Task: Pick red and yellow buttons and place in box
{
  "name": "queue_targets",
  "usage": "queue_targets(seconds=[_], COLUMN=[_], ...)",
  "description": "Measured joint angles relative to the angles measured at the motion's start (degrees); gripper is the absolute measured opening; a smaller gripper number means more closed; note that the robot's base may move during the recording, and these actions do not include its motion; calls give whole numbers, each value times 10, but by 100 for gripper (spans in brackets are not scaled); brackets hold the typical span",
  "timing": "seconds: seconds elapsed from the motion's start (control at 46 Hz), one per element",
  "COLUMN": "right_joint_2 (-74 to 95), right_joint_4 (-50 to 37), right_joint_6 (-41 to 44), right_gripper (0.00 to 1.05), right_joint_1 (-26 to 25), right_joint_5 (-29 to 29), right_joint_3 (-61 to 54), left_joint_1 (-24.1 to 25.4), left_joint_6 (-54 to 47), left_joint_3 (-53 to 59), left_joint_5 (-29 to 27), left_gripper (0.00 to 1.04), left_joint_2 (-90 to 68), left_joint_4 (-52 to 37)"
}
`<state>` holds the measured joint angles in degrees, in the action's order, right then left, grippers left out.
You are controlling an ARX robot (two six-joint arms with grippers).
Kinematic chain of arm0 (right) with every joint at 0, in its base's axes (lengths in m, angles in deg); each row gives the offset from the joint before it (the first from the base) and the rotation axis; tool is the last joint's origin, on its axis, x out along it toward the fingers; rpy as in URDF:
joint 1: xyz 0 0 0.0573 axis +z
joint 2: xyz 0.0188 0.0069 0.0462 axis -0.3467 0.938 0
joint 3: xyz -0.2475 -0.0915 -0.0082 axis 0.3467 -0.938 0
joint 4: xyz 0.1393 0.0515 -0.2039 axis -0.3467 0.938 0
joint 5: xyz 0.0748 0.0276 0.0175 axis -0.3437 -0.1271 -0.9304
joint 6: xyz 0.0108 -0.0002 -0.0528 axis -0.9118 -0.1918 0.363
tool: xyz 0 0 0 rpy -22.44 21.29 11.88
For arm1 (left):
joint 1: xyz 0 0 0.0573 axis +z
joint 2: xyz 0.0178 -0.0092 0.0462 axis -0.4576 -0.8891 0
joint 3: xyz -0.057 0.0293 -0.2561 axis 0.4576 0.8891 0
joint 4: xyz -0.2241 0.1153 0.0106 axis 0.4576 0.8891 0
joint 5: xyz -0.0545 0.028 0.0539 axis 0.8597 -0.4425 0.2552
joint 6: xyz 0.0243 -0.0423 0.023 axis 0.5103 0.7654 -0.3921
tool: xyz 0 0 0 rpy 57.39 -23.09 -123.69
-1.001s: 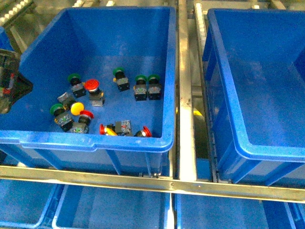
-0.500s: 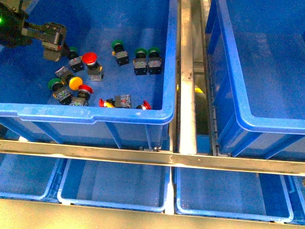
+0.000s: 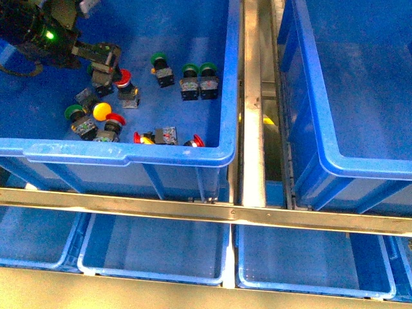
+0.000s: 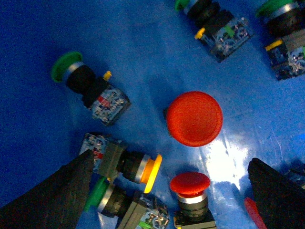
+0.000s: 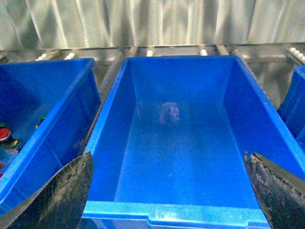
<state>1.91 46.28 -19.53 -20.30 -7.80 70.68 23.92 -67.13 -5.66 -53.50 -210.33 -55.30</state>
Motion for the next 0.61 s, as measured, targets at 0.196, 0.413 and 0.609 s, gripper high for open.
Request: queue_targets(seconds=[0.196, 0.413, 0.609], right_joint_2=[0, 0, 0], right_joint_4=[0, 0, 0], right_joint_6=[0, 0, 0], right_gripper=[97, 97, 97], right_joint_1=[0, 0, 0], right_joint_5=[0, 0, 0], right_joint_3=[0, 0, 0], left_joint_1=[-6, -8, -10], left_joint_6=[-6, -10, -10], left_joint_3=[-19, -68, -111], left_joint_5=[6, 6, 7], left_gripper=[97, 97, 97], left_joint_2=[-34, -75, -102], left_joint_4=[11, 26, 35])
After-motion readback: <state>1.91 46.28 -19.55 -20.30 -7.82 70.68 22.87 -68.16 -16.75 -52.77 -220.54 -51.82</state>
